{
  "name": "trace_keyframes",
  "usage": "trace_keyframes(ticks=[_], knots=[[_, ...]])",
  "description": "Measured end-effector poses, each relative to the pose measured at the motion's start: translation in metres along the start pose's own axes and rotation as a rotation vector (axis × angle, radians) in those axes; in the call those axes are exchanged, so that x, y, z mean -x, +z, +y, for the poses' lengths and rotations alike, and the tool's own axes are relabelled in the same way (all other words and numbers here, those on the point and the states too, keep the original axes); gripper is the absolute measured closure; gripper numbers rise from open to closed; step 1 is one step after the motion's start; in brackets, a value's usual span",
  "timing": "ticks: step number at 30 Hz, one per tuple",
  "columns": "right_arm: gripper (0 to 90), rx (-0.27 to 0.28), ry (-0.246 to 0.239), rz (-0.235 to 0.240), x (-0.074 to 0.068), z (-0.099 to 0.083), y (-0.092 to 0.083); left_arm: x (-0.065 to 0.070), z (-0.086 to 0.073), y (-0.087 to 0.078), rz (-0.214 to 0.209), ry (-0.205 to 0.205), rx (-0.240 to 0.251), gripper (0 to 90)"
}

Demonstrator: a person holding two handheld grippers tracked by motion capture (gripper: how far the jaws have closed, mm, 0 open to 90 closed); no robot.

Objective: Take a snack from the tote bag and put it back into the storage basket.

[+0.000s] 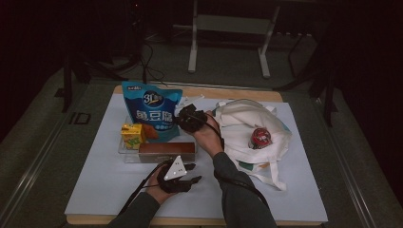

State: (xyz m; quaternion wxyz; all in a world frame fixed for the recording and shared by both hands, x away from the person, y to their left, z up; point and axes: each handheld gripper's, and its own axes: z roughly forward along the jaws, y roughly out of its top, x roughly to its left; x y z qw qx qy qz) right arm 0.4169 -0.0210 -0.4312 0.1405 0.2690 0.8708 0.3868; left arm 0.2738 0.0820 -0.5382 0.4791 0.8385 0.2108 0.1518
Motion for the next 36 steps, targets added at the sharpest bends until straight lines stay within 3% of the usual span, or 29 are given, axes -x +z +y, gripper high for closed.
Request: trace_keyframes(ticks=[4, 23, 36], knots=[[90.0, 0.000, -0.012, -0.019, 0.000, -0.001, -0.001, 0.000, 0.000, 0.000, -0.001, -0.002, 0.000, 49.7], [89.6, 0.000, -0.006, -0.011, 0.000, -0.004, -0.003, 0.000, 0.000, 0.000, -0.002, -0.001, -0.005, 49.6], [80.8, -0.001, -0.014, -0.006, 0.004, -0.007, -0.013, -0.001, 0.000, 0.000, -0.002, -0.004, -0.003, 49.5]])
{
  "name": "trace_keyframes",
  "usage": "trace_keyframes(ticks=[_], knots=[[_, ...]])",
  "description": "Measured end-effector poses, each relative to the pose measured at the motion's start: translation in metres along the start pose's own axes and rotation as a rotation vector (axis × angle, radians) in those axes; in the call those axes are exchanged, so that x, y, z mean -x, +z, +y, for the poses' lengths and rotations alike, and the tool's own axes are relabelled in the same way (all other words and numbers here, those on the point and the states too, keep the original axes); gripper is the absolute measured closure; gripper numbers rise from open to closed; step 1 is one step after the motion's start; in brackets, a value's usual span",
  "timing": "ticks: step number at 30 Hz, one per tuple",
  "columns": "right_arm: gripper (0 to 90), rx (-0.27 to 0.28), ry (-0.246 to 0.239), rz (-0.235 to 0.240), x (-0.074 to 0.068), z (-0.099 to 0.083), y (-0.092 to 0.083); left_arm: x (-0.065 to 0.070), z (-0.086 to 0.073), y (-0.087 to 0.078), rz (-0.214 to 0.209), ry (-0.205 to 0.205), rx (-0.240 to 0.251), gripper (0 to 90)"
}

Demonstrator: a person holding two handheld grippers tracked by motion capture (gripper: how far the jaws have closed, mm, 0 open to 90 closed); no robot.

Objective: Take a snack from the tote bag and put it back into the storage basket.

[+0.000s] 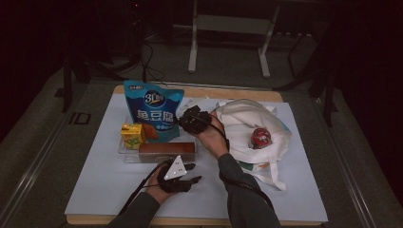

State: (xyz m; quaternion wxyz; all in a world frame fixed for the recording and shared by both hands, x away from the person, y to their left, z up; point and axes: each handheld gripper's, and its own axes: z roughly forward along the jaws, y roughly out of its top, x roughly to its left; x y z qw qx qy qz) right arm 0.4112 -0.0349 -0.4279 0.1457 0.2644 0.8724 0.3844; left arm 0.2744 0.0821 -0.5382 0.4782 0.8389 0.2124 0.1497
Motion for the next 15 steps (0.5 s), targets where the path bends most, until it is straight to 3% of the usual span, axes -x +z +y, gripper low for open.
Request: trace_keyframes(ticks=[15], knots=[[78.0, -0.002, -0.030, 0.005, -0.001, -0.005, -0.019, -0.001, 0.000, 0.000, -0.006, -0.013, 0.004, 49.1]])
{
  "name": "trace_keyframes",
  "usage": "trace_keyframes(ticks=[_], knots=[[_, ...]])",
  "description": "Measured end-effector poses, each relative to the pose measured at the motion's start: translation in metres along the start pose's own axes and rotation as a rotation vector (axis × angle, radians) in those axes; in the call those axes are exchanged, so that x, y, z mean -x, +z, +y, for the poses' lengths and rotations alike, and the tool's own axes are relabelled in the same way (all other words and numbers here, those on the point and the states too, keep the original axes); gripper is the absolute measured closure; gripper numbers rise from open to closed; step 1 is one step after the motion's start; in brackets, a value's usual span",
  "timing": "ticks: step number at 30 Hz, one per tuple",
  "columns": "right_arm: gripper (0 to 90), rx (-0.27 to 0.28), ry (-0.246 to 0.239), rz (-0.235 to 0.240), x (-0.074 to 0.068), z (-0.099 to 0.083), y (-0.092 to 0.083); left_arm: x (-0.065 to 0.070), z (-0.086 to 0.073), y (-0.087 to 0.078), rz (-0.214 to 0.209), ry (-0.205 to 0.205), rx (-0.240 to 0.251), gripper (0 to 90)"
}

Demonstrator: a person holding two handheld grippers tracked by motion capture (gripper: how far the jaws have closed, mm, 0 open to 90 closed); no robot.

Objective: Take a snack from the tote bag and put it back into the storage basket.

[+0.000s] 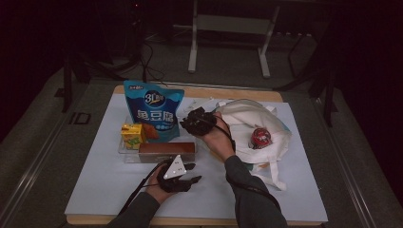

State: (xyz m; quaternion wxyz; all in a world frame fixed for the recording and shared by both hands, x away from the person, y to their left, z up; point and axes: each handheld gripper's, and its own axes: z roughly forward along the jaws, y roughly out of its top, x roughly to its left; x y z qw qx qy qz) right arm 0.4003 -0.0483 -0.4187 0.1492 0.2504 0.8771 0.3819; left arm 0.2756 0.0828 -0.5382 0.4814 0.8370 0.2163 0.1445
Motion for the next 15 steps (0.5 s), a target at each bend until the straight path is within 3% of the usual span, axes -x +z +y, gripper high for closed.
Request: trace_keyframes(ticks=[15], knots=[[79.5, -0.013, 0.024, -0.039, 0.015, -0.017, -0.022, 0.000, 0.000, 0.000, -0.004, 0.003, -0.006, 49.1]])
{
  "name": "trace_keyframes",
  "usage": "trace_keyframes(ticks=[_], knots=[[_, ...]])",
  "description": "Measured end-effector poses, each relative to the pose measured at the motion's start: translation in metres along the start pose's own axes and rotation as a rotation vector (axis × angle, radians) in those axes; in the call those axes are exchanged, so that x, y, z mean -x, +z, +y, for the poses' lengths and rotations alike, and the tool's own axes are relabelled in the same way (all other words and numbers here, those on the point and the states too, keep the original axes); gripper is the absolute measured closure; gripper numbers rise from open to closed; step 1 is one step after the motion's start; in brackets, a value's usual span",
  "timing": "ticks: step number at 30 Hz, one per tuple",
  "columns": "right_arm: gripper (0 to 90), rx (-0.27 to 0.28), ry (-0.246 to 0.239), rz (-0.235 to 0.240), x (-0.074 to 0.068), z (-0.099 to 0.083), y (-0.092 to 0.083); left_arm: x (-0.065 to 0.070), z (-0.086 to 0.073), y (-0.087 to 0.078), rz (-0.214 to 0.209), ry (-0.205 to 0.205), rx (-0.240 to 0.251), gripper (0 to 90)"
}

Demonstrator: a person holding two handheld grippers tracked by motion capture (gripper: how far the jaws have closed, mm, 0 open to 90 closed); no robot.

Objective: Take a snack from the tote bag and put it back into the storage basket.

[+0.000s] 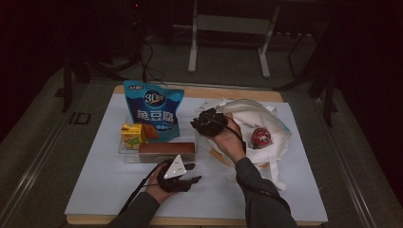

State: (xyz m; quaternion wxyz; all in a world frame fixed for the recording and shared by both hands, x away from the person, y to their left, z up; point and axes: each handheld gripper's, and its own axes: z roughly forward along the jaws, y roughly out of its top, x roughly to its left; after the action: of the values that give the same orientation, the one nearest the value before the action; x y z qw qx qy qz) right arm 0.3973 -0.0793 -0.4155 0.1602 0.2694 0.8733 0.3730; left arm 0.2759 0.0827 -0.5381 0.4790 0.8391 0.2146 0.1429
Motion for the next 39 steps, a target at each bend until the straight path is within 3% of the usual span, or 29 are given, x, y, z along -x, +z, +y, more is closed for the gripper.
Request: trace_keyframes(ticks=[11, 39], knots=[[79.4, -0.011, 0.025, -0.025, 0.015, -0.023, -0.015, 0.000, 0.000, 0.000, 0.001, 0.006, -0.004, 49.1], [80.7, -0.071, 0.128, -0.150, 0.064, -0.090, -0.069, 0.001, 0.000, 0.000, 0.000, 0.010, -0.006, 48.8]])
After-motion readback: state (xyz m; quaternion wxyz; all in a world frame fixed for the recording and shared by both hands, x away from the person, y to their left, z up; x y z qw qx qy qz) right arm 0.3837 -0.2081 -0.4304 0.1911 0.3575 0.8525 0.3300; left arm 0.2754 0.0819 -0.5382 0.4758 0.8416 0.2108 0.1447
